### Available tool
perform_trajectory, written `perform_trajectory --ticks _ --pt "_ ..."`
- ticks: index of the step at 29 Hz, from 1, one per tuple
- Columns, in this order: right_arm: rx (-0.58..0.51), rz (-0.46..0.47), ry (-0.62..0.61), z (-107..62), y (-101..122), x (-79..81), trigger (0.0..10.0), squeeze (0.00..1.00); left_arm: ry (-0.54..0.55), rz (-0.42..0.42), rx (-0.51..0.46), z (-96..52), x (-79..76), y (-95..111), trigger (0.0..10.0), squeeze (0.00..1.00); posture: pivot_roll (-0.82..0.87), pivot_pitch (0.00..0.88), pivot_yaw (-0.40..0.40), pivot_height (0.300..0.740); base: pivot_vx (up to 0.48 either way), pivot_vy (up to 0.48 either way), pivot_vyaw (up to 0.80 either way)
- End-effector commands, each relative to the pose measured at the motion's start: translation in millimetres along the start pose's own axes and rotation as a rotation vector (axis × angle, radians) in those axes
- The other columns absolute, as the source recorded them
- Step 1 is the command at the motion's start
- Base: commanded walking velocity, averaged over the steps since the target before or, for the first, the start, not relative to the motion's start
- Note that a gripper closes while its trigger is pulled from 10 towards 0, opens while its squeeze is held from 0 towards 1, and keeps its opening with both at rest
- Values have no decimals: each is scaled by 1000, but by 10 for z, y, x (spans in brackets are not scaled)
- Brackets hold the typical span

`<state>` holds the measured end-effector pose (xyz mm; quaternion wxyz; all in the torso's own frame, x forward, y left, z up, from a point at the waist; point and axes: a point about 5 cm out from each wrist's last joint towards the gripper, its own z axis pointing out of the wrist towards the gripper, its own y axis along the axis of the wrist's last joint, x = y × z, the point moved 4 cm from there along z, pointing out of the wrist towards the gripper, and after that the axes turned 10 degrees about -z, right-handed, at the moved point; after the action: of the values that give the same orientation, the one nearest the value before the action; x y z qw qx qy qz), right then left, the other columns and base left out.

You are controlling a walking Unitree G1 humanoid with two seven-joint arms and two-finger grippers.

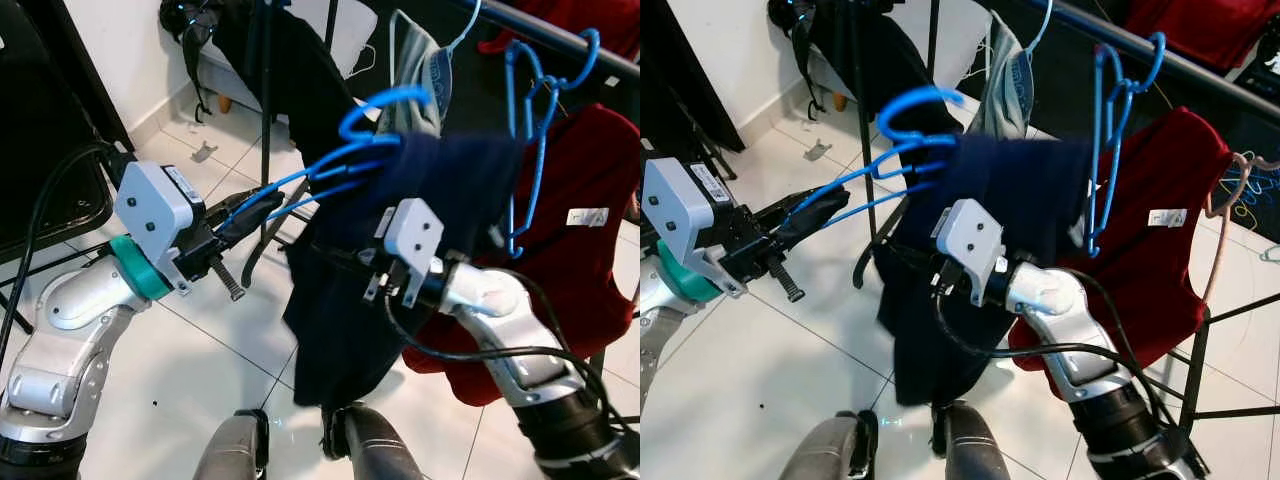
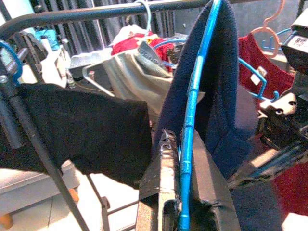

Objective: Hang hanger

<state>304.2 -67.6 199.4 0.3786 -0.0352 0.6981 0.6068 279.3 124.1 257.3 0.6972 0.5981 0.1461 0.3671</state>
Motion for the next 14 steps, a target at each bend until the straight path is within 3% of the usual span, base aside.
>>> perform_trajectory --ticks 1,2,3,4,5,7,10,13,14 --pt "-10 -18 10 -73 71 -22 10000 1000 -46 -5 -55 18 -108 96 9490 0 -67 174 -3 740 0 0 0" --pt "-10 -18 10 -73 71 -22 10000 1000 -46 -5 -55 18 -108 96 9490 0 -67 174 -3 740 0 0 0" --pt "-16 -56 6 -170 178 -124 10000 455 -55 -21 -62 40 -149 83 9490 0 -76 175 -4 740 0 0 0" --pt "-16 -56 6 -170 178 -124 10000 455 -55 -21 -62 40 -149 83 9490 0 -76 175 -4 740 0 0 0" --pt "-22 -83 5 -268 288 -215 10000 0 -62 -33 -71 63 -180 77 9529 0 -76 175 -4 740 0 0 0" --pt "-34 -97 5 -361 409 -303 10000 0 -64 -41 -82 92 -197 76 9529 0 -90 175 -9 740 0 0 0" --pt "-34 -97 5 -361 409 -303 10000 0 -64 -41 -82 92 -197 76 9529 0 -90 175 -9 740 0 0 0" --pt "-102 -65 6 -539 711 -472 10000 0 -62 -45 -100 145 -189 85 9529 0 -96 174 -9 740 0 0 0" --pt "-102 -65 6 -539 711 -472 10000 0 -62 -45 -100 145 -189 85 9529 0 -96 174 -9 740 0 0 0"
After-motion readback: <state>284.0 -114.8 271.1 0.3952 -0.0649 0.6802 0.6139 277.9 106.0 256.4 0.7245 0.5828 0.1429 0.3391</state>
